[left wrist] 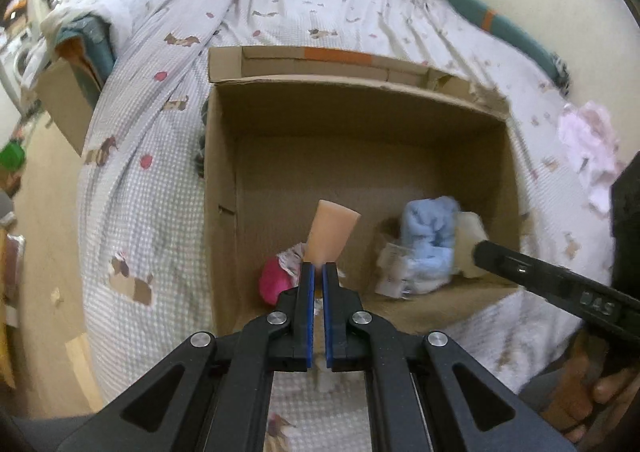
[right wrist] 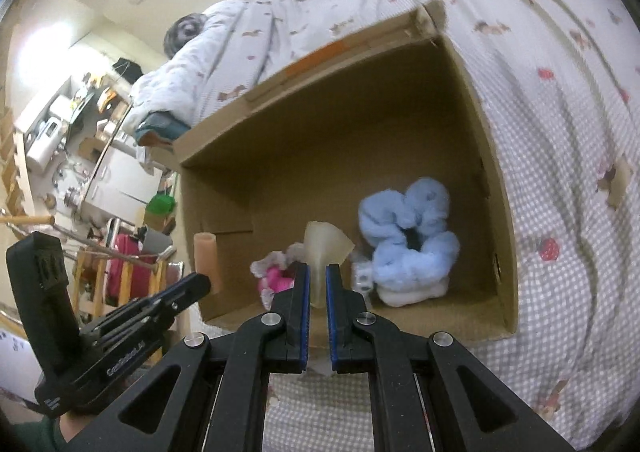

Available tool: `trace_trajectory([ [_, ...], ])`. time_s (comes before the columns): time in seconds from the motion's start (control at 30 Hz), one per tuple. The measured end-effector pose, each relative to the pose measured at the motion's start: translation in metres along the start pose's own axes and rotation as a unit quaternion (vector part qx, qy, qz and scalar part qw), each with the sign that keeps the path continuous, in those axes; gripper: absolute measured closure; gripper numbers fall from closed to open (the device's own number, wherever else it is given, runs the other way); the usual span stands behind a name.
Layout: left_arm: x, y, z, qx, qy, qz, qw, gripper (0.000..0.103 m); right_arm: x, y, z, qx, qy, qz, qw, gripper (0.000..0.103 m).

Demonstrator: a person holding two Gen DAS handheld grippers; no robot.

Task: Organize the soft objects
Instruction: 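Carry the peach tube and cream piece into the box with both tools, then open both tools to release the peach tube and cream piece in the box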

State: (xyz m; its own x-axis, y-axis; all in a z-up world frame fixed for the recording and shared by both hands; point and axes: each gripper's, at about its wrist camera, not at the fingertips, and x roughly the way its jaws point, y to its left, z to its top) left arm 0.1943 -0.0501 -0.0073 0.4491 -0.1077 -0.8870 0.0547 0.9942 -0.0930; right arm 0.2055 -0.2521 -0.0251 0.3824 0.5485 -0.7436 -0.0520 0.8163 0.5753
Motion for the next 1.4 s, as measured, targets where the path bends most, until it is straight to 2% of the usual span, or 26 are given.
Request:
trace_trajectory([
  [0.03,0.010,-0.002,0.003,0.010,0.012,0.015,0.9998,0.099,0.003,-0.004,0.000,0.005,0.002,-0.001,1.000,0.094],
  [0.13,0.027,0.000,0.008,0.012,0.030,0.021,0.9993,0.099,0.011,-0.013,-0.001,0.028,0.013,0.011,0.999,0.094],
  [0.33,0.044,0.002,0.011,0.007,0.041,0.010,0.9991,0.099,0.027,-0.012,-0.003,0.030,0.032,0.004,0.999,0.094],
  [0.73,0.055,-0.009,0.011,0.030,0.045,0.037,0.9979,0.098,0.037,-0.004,0.000,0.009,0.031,-0.021,0.999,0.093],
  [0.87,0.053,-0.012,0.013,0.034,0.044,0.044,0.9975,0.097,0.036,-0.005,0.001,0.010,0.026,-0.019,0.999,0.085],
  [0.93,0.052,-0.012,0.014,0.034,0.042,0.046,0.9975,0.094,0.034,-0.008,0.002,0.018,0.026,-0.014,0.999,0.082],
  [0.97,0.051,-0.012,0.014,0.033,0.042,0.043,0.9977,0.092,0.033,-0.009,0.002,0.020,0.024,-0.016,0.999,0.080],
  [1.0,0.049,-0.012,0.015,0.032,0.041,0.039,0.9979,0.081,0.032,-0.010,0.003,0.021,0.021,-0.018,0.999,0.073],
  [1.03,0.048,-0.012,0.016,0.031,0.041,0.037,0.9980,0.063,0.030,-0.010,0.003,0.022,0.016,-0.022,0.999,0.067],
  [1.07,0.045,-0.012,0.016,0.030,0.037,0.038,0.9981,0.053,0.027,-0.011,0.004,0.025,0.009,-0.024,0.999,0.045],
  [1.1,0.042,-0.011,0.017,0.029,0.031,0.042,0.9983,0.036,0.024,-0.012,0.005,0.029,0.000,-0.027,0.999,0.027],
  [1.13,0.038,-0.011,0.017,0.028,0.023,0.044,0.9984,0.029,0.019,-0.013,0.006,0.034,-0.013,-0.025,0.999,0.026],
  [1.23,0.028,-0.011,0.018,0.027,0.009,0.042,0.9987,0.029,0.010,-0.012,0.010,0.034,-0.035,-0.024,0.999,0.020],
  [1.3,0.023,-0.012,0.019,0.026,0.004,0.044,0.9987,0.029,0.005,-0.010,0.012,0.029,-0.050,-0.029,0.998,0.006],
  [1.4,0.015,-0.011,0.022,0.024,-0.004,0.055,0.9982,0.029,-0.005,-0.003,0.014,0.015,-0.080,-0.043,0.996,0.002],
])
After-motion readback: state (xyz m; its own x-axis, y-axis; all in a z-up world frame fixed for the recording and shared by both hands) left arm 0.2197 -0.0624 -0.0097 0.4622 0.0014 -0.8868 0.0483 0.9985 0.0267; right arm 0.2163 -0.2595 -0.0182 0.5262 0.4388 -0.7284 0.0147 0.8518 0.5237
